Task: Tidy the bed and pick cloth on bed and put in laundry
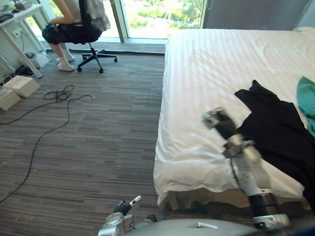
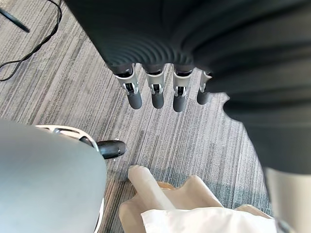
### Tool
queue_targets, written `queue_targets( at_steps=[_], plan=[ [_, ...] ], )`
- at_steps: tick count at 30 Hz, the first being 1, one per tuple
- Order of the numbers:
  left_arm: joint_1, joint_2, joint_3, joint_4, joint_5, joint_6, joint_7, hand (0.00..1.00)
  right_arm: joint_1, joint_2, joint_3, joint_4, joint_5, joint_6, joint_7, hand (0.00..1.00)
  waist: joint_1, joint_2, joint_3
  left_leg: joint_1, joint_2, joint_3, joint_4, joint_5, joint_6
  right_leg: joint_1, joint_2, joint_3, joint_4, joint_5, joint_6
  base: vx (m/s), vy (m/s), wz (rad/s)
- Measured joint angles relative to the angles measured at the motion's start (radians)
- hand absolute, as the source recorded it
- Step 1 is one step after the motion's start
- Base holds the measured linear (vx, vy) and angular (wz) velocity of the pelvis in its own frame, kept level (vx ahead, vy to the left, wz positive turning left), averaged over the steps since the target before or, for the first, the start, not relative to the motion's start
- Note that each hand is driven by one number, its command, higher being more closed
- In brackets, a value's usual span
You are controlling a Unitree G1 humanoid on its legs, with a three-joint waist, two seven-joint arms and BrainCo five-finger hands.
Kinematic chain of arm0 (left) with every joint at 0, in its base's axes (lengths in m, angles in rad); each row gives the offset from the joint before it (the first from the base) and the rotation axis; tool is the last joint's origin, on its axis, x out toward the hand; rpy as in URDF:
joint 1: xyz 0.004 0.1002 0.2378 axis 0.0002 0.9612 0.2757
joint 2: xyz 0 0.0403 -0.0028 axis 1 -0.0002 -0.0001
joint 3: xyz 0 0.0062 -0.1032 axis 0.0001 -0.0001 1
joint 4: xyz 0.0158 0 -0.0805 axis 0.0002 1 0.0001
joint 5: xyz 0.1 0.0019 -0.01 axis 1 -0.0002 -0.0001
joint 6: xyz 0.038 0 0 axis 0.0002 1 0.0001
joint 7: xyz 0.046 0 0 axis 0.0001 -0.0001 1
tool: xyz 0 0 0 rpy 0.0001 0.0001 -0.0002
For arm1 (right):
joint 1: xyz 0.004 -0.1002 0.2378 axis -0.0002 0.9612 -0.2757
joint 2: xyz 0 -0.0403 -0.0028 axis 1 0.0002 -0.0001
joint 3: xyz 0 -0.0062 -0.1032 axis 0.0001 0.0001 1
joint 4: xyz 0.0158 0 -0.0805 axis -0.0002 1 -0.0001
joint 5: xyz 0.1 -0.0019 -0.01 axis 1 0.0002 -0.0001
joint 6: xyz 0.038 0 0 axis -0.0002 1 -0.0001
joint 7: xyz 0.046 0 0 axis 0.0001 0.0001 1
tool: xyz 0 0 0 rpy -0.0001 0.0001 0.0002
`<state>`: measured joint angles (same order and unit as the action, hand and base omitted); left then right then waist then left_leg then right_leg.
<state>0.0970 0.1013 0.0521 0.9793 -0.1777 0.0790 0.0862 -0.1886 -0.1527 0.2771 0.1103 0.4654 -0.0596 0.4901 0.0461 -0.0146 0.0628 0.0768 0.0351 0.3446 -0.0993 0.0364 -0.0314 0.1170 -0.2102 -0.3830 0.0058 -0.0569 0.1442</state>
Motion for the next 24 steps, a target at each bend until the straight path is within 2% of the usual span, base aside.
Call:
queue_targets(
  at_steps=[3,5,7,8,10,15,17,19,22,24],
  plan=[
    [-0.042,0.0,-0.054,0.026,-0.009,-0.007,0.008,0.0,-0.131,0.032,0.135,0.06,-0.034,0.023,-0.058,1.0,0.01,-0.002,0.014,-0.075,0.011,-0.036,0.0,0.022,0.0,-0.059,0.004,-0.019,0.006,0.004,-0.004,-0.03,-0.05,0.23],
    [-0.101,0.002,-0.055,0.029,-0.04,-0.006,0.009,0.0,-0.252,0.062,0.191,0.097,-0.05,0.035,-0.102,1.0,0.029,-0.011,0.064,-0.135,0.026,-0.044,0.0,0.044,0.0,-0.114,0.02,-0.019,0.009,0.019,-0.023,-0.1,-0.042,0.11],
    [-0.177,0.008,-0.054,0.035,-0.081,-0.008,0.014,0.0,-0.398,0.121,0.225,0.169,-0.072,0.043,-0.155,1.0,0.043,-0.022,0.155,-0.213,0.044,-0.073,0.001,0.08,0.0,-0.175,0.035,-0.044,0.008,0.044,-0.033,-0.15,-0.034,0.26],
    [-0.196,0.008,-0.054,0.035,-0.088,-0.01,0.019,0.0,-0.426,0.132,0.232,0.191,-0.077,0.044,-0.163,1.0,0.05,-0.026,0.173,-0.23,0.046,-0.079,0.001,0.088,0.0,-0.188,0.037,-0.048,0.007,0.047,-0.036,-0.13,-0.023,0.23],
    [-0.25,0.007,-0.052,0.034,-0.115,-0.038,0.034,0.0,-0.496,0.157,0.279,0.265,-0.095,0.047,-0.185,1.0,0.073,-0.031,0.239,-0.272,0.052,-0.089,0.001,0.106,0.001,-0.222,0.045,-0.057,0.005,0.059,-0.043,-0.09,-0.009,0.15],
    [-0.337,0.007,-0.05,0.024,-0.134,-0.065,0.053,0.0,-0.576,0.184,0.338,0.33,-0.129,0.053,-0.209,1.0,0.083,-0.027,0.326,-0.356,0.05,-0.115,0.002,0.136,0.004,-0.287,0.044,-0.084,0.001,0.082,-0.04,-0.02,0.019,0.15],
    [-0.411,0.005,-0.05,0.024,-0.157,-0.064,0.058,0.0,-0.635,0.184,0.345,0.373,-0.15,0.054,-0.243,1.0,0.083,-0.019,0.357,-0.4,0.05,-0.136,0.002,0.155,0.004,-0.321,0.046,-0.103,0.002,0.089,-0.046,-0.03,0.026,0.19],
    [-0.458,0.0,-0.05,0.026,-0.165,-0.064,0.069,0.0,-0.671,0.186,0.341,0.42,-0.157,0.061,-0.272,1.0,0.086,-0.017,0.359,-0.439,0.051,-0.143,0.002,0.167,0.002,-0.355,0.047,-0.11,0.006,0.092,-0.046,-0.04,0.018,0.16],
    [-0.54,-0.018,-0.05,0.029,-0.189,-0.063,0.071,0.0,-0.732,0.189,0.279,0.532,-0.166,0.075,-0.352,1.0,0.089,0.014,0.38,-0.488,0.051,-0.163,0.002,0.186,-0.002,-0.405,0.042,-0.123,0.032,0.092,-0.046,-0.05,0.028,0.12],
    [-0.609,-0.029,-0.049,0.051,-0.205,-0.063,0.069,0.0,-0.794,0.174,0.192,0.637,-0.167,0.074,-0.414,1.0,0.107,0.047,0.398,-0.534,0.051,-0.163,0.002,0.201,-0.012,-0.469,0.03,-0.121,0.073,0.088,-0.052,-0.09,0.053,-0.06]
  ],
)
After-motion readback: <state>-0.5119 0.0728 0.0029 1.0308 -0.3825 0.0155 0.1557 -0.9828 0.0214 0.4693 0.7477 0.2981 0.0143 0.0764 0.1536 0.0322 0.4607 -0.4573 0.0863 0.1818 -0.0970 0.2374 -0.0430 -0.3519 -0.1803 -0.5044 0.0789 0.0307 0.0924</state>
